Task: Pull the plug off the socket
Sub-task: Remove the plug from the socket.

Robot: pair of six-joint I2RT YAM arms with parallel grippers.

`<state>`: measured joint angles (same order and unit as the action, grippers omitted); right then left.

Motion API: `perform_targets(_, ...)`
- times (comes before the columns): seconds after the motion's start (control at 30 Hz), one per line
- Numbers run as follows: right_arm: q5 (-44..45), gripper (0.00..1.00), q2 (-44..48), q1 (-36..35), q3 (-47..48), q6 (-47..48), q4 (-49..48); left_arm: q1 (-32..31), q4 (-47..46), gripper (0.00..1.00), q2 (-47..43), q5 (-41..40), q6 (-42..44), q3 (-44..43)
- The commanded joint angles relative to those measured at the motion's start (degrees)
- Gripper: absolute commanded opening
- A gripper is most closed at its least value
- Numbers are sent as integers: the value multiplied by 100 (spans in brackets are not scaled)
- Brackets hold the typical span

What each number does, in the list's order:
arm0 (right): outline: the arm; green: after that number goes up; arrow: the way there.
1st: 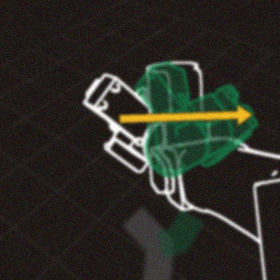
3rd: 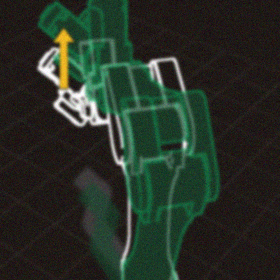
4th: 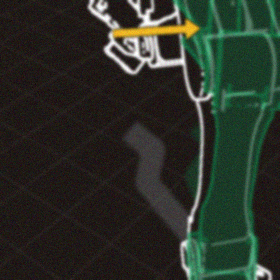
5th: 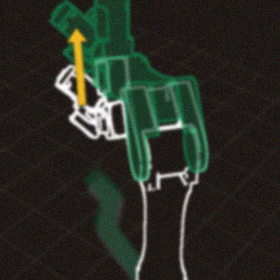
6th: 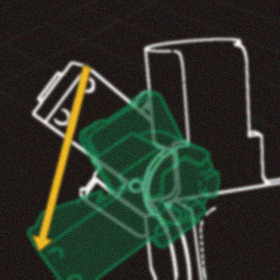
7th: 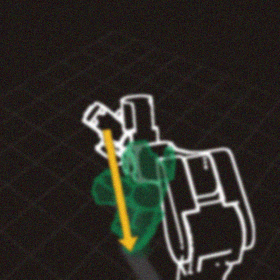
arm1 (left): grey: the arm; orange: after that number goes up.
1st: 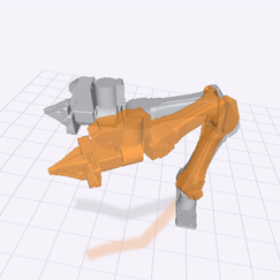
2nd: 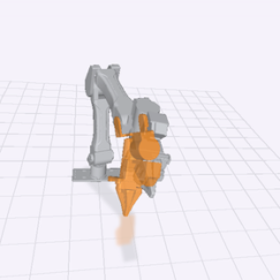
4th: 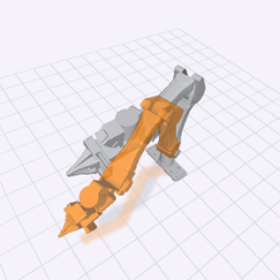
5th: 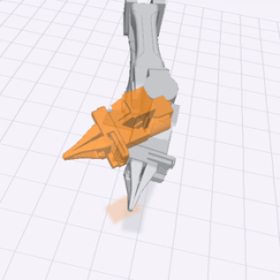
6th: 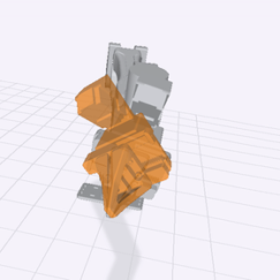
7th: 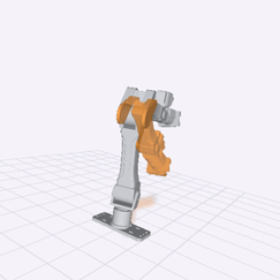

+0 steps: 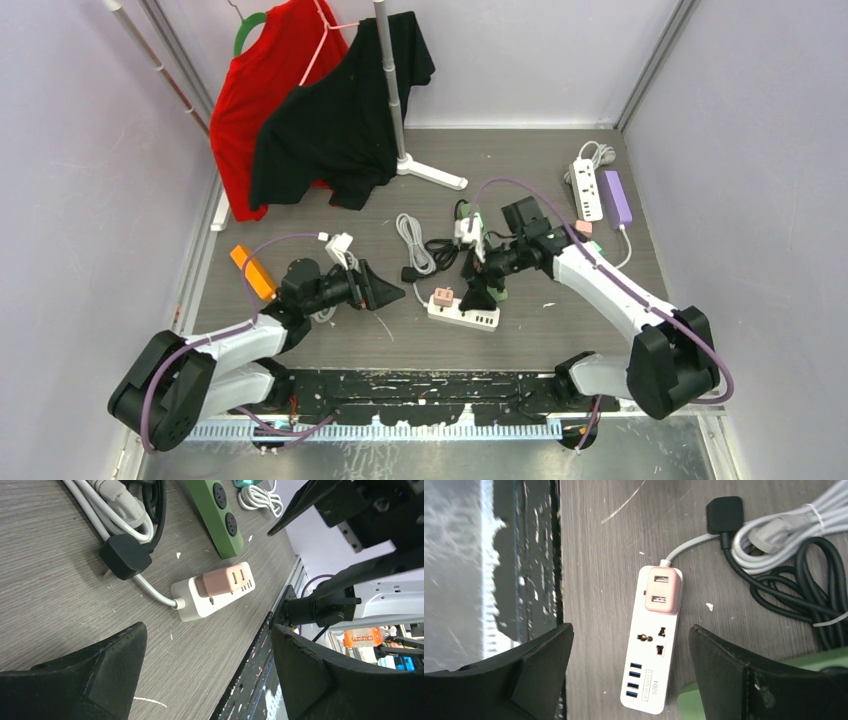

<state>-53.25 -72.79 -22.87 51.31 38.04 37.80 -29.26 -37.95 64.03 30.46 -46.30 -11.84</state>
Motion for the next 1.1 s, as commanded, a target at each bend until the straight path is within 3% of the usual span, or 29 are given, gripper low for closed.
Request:
perform_targets(0.0,1399,89,97,-712,-162,707,-592,-37,-129,93,-202,-70,165,40)
perform_targets(0.27,2907,82,-172,-1576,-498,-378,-1920,-34,-32,92,-363,-206,201,67)
perform_targets(0.47,3718,69,-519,-1940,-499,-686,-2359,-37,-25,92,-365,-244,177,67)
perform_targets(0.57,3685,57,-617,-2094,-533,-670,-2383,-37,-22,92,-344,-251,153,59)
perform_targets(0.83,3380,15,-539,-1967,-464,-850,-2253,-52,-4,92,-127,-479,-338,67)
perform_targets(0.97,2567,4,-380,-1339,-428,-1427,-2268,-173,-206,92,70,-671,-841,104)
perform_targets(1.07,2119,1,-261,-1033,-518,-1805,-2416,-410,-279,92,226,-928,-1102,67)
